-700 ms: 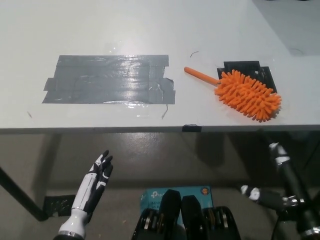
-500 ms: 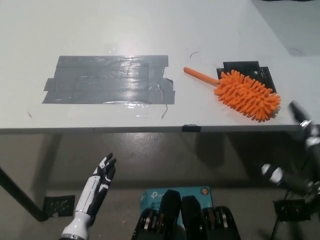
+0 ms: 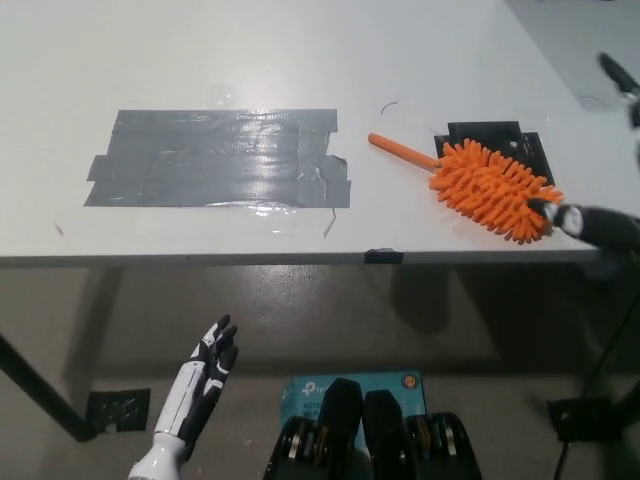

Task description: An orange duster is kept infront of the robot in the middle of the table and the robot extends its right arm to grab the duster, picks it up and hands it to a person

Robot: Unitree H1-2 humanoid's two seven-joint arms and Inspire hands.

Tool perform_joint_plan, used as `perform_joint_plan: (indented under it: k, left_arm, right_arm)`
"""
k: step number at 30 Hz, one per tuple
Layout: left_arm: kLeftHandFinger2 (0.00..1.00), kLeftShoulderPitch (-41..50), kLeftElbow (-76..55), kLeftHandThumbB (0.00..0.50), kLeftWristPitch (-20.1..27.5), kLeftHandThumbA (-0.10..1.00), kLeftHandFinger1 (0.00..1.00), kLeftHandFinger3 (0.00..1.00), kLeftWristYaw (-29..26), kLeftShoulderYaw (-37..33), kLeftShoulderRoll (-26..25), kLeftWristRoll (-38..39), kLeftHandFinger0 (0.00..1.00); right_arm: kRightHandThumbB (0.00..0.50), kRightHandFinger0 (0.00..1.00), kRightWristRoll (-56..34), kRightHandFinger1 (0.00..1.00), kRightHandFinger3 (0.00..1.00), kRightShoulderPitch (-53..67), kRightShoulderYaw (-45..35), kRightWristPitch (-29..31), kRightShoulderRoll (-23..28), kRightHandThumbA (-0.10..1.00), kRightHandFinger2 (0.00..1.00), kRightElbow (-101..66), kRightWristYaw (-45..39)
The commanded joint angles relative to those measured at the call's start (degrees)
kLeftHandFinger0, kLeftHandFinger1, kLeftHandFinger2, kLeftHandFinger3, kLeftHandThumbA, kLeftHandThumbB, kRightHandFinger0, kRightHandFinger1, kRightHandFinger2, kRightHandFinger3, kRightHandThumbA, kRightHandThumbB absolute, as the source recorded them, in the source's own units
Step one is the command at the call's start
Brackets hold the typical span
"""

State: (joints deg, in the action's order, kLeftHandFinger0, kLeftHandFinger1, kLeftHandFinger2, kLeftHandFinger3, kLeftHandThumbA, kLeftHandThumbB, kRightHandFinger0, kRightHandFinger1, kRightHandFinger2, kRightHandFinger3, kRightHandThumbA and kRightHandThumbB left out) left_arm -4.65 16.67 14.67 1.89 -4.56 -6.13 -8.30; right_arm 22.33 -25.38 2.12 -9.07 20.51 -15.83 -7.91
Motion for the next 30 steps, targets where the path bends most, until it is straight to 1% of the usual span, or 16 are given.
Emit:
perform_joint_plan:
  k: [1, 2, 3, 4, 6, 7, 10, 13, 14, 16, 17, 19, 22, 25, 27, 30]
  left_arm:
    - [1.0, -0.39, -0.48, 0.208, 2.89, 0.93, 1.0, 1.0, -0.92, 0.15, -0.05, -0.42, 1.0]
    - [1.0, -0.45, -0.47, 0.21, 2.87, 0.93, 1.0, 1.0, -0.91, 0.16, -0.06, -0.39, 1.0]
    - [1.0, -0.55, -0.43, 0.209, 2.84, 0.93, 1.0, 1.0, -0.84, 0.16, -0.06, -0.33, 1.0]
    - [1.0, -0.74, -0.43, 0.21, 2.47, 0.93, 1.0, 1.0, -0.72, 0.18, -0.11, -0.27, 1.0]
    - [1.0, -0.71, -0.6, 0.211, 2.16, 0.93, 1.0, 1.0, -0.63, 0.16, -0.25, -0.38, 1.0]
    - [1.0, -0.96, -0.55, 0.211, 2.11, 0.93, 1.0, 1.0, -0.64, 0.17, -0.26, -0.4, 1.0]
    - [1.0, -1.2, -0.85, 0.207, 1.88, 0.93, 1.0, 1.0, -0.57, 0.21, -0.35, -0.4, 1.0]
    - [1.0, -1.43, -0.86, 0.207, 1.6, 0.93, 1.0, 1.0, -0.58, 0.04, -0.61, -0.98, 1.0]
    - [1.0, -1.53, -0.8, 0.207, 1.67, 0.93, 1.0, 1.0, -0.53, 0.04, -0.64, -0.94, 1.0]
    - [1.0, -1.76, -0.73, 0.207, 1.8, 0.93, 1.0, 1.0, -0.51, 0.09, -0.69, -0.89, 1.0]
    - [1.0, -1.87, -0.53, 0.214, 1.88, 0.93, 1.0, 1.0, -0.55, 0.17, -0.63, -0.8, 1.0]
    - [1.0, -1.96, -0.63, 0.215, 1.58, 0.93, 1.0, 1.0, -0.47, 0.15, -0.59, -0.79, 1.0]
    - [1.0, -1.91, -1.14, 0.211, 0.79, 0.92, 1.0, 1.0, -0.14, 0.11, -0.61, -0.64, 1.0]
    - [1.0, -2.49, -1.29, 0.214, 0.44, 0.92, 1.0, 1.0, 0.12, 0.16, -0.75, -0.46, 1.0]
    - [1.0, -2.58, -1.33, 0.218, 0.09, 0.91, 1.0, 1.0, 0.19, 0.14, -0.74, -0.45, 1.0]
    - [1.0, -3.05, -0.58, 0.215, 0.97, 0.91, 1.0, 1.0, 0.0, 0.17, -0.76, -0.5, 1.0]
  right_arm:
    - [0.348, 1.0, 9.67, 1.0, 1.0, -13.48, 6.91, -14.45, 4.08, 1.0, 1.0, 10.4, -9.74]
    - [0.351, 1.0, 9.77, 1.0, 1.0, -14.36, 7.53, -15.12, 4.18, 1.0, 1.0, 11.48, -10.23]
    - [0.368, 1.0, 10.03, 1.0, 1.0, -16.6, 8.96, -17.08, 4.17, 1.0, 1.0, 14.27, -11.45]
    - [0.361, 1.0, 9.54, 1.0, 1.0, -18.79, 9.84, -17.76, 3.51, 1.0, 1.0, 18.08, -11.68]
    - [0.364, 1.0, 9.26, 1.0, 1.0, -20.49, 10.68, -17.85, 2.64, 1.0, 1.0, 21.85, -11.51]
    - [0.38, 1.0, 8.85, 1.0, 1.0, -21.39, 10.93, -17.85, 1.98, 1.0, 1.0, 23.95, -11.02]
    - [0.38, 1.0, 8.47, 1.0, 1.0, -23.19, 12.15, -17.85, 0.08, 1.0, 1.0, 29.77, -10.55]
    - [0.395, 1.0, 8.17, 1.0, 1.0, -24.61, 13.87, -17.75, -0.86, 1.0, 1.0, 35.58, -9.7]
    - [0.406, 1.0, 8.08, 1.0, 1.0, -25.16, 14.21, -17.4, -1.13, 1.0, 1.0, 37.75, -9.25]
    - [0.41, 1.0, 7.78, 1.0, 1.0, -25.91, 14.28, -16.71, -1.53, 1.0, 1.0, 40.76, -8.38]
    - [0.416, 1.0, 7.55, 1.0, 1.0, -26.85, 14.11, -16.14, -2.08, 1.0, 1.0, 44.94, -7.08]
    - [0.414, 1.0, 7.4, 1.0, 1.0, -27.87, 13.9, -15.43, -2.45, 1.0, 1.0, 48.99, -5.69]
    - [0.389, 1.0, 6.37, 1.0, 1.0, -29.47, 13.32, -13.84, -2.89, 1.0, 1.0, 55.52, -4.87]
    - [0.394, 1.0, 4.93, 1.0, 1.0, -30.78, 12.93, -11.92, -2.76, 1.0, 1.0, 59.73, -5.81]
    - [0.405, 1.0, 5.02, 1.0, 1.0, -30.57, 13.11, -12.41, -2.78, 1.0, 1.0, 59.72, -6.0]
    - [0.388, 1.0, 5.68, 1.0, 1.0, -31.26, 14.13, -12.36, -2.76, 1.0, 1.0, 61.7, -6.11]
